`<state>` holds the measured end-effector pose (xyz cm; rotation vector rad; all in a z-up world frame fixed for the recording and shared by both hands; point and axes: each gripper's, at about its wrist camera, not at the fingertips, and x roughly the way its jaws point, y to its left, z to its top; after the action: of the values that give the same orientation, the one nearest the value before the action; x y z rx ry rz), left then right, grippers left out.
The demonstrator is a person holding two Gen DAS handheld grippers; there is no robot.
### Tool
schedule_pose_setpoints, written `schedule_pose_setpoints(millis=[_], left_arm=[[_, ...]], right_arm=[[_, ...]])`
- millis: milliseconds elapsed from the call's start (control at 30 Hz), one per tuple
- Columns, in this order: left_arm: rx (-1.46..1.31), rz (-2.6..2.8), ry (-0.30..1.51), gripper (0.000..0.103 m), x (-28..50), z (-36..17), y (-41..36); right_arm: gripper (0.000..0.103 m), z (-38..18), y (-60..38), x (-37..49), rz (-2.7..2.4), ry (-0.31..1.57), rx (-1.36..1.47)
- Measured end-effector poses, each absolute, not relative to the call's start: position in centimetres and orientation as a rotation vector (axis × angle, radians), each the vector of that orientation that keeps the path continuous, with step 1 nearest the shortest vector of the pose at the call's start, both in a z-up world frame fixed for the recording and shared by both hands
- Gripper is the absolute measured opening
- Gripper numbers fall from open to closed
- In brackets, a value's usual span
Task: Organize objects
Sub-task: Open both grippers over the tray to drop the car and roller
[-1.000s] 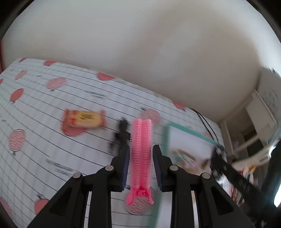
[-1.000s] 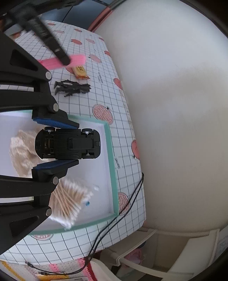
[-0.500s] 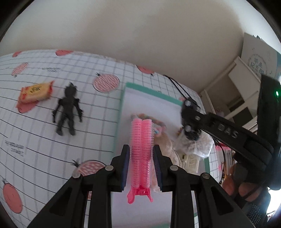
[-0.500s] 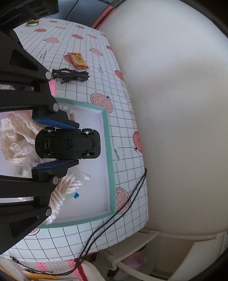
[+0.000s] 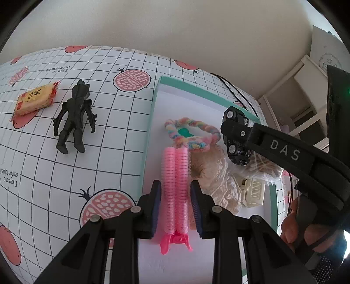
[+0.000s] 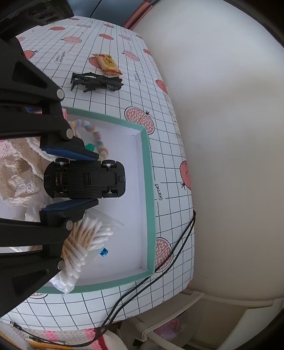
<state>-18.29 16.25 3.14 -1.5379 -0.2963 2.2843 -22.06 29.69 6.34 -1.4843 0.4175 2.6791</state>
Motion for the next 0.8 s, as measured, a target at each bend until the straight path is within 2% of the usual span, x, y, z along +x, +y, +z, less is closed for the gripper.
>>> schedule_pose_setpoints(millis=[200, 333, 800], left_arm=[[-1.538, 2.266, -0.317, 0.029, -18.3, 3.4, 16.0], [-1.522, 2.249, -0.336, 0.038, -18.6, 3.9, 15.6], [-1.469, 2.265, -0.385, 0.04, -18.7, 6.1, 14.2]], right_arm=[[0.041, 6.6, 30.0, -21.5, 2.679, 0.468, -1.462], [0.043, 7.2, 30.0, -21.2, 2.682, 0.467, -1.443], [0.043, 9.8, 29.6, -18.3, 2.68, 0.503, -1.331]])
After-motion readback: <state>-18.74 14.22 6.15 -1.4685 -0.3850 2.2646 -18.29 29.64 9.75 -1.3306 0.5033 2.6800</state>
